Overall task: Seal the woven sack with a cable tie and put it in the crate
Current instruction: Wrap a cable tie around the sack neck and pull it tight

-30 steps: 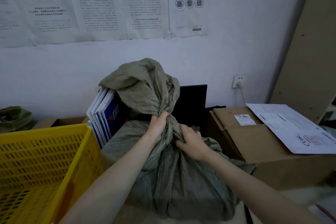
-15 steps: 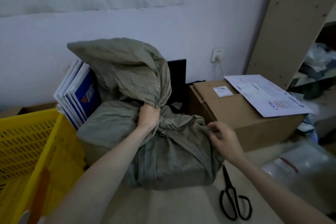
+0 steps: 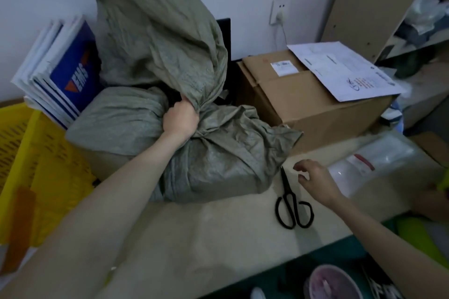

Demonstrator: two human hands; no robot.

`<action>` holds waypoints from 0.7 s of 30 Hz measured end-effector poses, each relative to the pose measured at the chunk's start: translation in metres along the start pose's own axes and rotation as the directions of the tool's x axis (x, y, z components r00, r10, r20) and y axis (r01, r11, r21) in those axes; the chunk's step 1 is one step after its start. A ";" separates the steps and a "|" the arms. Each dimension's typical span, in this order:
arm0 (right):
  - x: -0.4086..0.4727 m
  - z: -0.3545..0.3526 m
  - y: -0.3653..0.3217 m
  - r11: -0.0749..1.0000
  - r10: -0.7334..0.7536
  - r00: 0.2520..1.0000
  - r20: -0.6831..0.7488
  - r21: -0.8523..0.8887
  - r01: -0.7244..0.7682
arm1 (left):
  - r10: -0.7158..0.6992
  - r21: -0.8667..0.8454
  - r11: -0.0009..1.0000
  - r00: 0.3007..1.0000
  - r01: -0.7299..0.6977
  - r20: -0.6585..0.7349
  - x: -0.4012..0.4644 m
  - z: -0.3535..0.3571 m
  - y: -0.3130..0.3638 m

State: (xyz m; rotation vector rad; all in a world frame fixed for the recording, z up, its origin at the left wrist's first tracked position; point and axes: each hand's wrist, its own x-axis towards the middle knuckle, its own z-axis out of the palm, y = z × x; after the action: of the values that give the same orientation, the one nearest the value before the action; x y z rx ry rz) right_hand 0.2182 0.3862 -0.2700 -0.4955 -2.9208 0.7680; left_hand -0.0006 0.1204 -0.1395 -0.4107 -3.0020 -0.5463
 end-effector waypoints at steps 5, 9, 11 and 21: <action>-0.010 0.006 0.032 0.976 0.121 0.988 0.099 -0.193 -0.100 | 0.002 0.084 0.996 1.000 -0.002 -0.001 0.003 0.006 0.001; -0.016 0.014 0.048 0.934 0.181 0.962 0.205 -0.341 -0.104 | 0.000 0.126 0.992 1.000 0.001 -0.008 0.003 0.010 0.000; -0.018 0.017 0.052 0.907 0.196 0.949 0.248 -0.414 -0.079 | -0.001 0.137 0.991 1.000 0.003 -0.014 0.002 0.011 0.000; -0.023 0.023 0.065 0.711 0.118 0.947 0.299 -0.691 0.129 | 0.005 0.146 0.989 0.999 -0.001 -0.033 -0.004 0.011 0.002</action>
State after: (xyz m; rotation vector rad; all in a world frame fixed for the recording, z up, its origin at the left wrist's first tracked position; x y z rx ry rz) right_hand 0.2548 0.4212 -0.3216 -0.4232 -3.4545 -0.3844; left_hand 0.0039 0.1251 -0.1492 -0.3916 -2.9836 -0.3261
